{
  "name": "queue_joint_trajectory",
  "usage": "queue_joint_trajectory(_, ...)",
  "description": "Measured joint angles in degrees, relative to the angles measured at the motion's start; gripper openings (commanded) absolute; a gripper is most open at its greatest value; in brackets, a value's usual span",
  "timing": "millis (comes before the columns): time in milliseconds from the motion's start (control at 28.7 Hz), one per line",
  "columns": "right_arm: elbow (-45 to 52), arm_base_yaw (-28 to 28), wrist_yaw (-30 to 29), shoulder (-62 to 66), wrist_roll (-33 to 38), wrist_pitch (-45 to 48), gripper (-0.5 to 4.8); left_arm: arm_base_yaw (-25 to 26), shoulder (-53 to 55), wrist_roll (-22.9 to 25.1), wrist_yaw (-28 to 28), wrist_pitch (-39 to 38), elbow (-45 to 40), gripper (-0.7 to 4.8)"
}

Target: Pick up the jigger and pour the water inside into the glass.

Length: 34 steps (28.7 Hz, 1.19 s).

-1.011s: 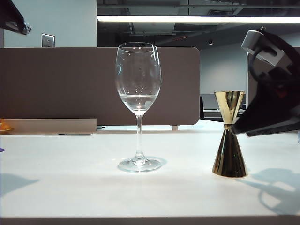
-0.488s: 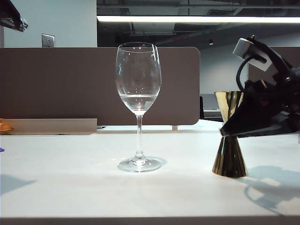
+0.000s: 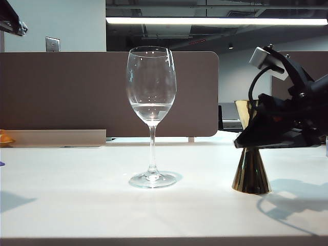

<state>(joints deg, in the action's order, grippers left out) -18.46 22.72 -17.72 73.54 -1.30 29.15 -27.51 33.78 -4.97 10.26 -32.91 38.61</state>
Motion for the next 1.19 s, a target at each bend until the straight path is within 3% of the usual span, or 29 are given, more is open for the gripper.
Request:
queue_joint_trajectory(453,0.0,0.0,0.0,3.0,0.2,4.5,2.06,0.0,-0.4,0.0,0.0,-0.3,0.0,-0.04)
queue_joint_trajectory(593,0.0,0.0,0.0,3.1,0.2,4.5,1.30,0.0,-0.4,0.0,0.0,-0.3,0.0,-0.04)
queue_joint_trajectory(837,-0.1,0.0,0.1,3.0,0.1,5.5,1.02,0.0,-0.4,0.0,0.0,-0.3,0.0,-0.04)
queue_joint_trajectory(976,-0.2,0.0,0.1,3.0,0.1,5.8,0.47,0.0,-0.4,0.0,0.0,-0.3,0.0,-0.04)
queue_joint_trajectory(1185,-0.3,0.0,0.1,3.0,0.2,6.1,0.41,0.0,-0.4,0.0,0.0,-0.3,0.0,-0.04)
